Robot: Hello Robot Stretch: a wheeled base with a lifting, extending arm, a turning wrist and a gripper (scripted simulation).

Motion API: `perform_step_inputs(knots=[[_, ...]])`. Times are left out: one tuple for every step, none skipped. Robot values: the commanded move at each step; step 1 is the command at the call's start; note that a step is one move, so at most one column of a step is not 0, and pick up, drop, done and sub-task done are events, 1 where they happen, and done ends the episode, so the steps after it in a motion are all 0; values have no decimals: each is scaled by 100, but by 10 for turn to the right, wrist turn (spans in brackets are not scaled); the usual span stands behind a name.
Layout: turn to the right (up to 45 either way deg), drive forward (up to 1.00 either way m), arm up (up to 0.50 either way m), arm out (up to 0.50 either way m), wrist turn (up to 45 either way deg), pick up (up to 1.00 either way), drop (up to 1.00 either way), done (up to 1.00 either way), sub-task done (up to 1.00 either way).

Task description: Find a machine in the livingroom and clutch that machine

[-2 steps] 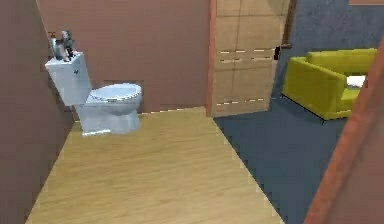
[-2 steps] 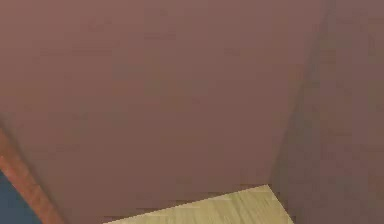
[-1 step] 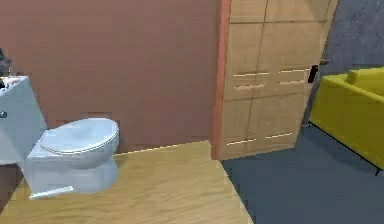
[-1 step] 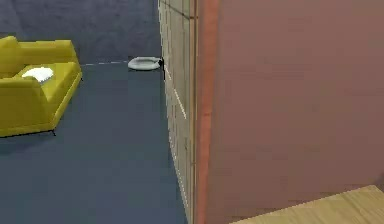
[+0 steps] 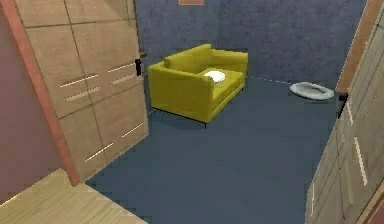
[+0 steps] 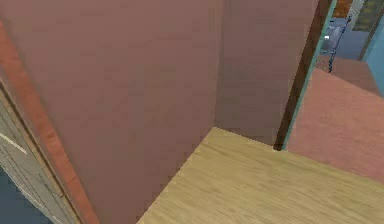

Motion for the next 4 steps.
perform_step_inputs(knots=[[150, 0, 0, 0, 0, 0, 0, 0, 0], [0, 100, 0, 0, 0, 0, 0, 0, 0], [60, 0, 0, 0, 0, 0, 0, 0, 0], [0, 40, 0, 0, 0, 0, 0, 0, 0]])
